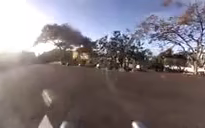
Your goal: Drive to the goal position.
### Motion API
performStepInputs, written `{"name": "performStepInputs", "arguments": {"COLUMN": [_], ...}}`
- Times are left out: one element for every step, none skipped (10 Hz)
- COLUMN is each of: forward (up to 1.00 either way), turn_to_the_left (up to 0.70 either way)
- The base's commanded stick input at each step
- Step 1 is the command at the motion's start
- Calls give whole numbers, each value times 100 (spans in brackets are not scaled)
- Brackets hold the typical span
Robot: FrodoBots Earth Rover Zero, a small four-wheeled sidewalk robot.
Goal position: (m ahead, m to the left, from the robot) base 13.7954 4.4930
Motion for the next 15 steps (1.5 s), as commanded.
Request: {"name": "performStepInputs", "arguments": {"forward": [0, 0, 0, 0, 0, 0, 0, 0, 0, 0, 0, 2, 23, 49, 50], "turn_to_the_left": [50, 50, 50, 50, 50, 50, 21, 0, 0, 0, 0, 0, 0, 0, 0]}}
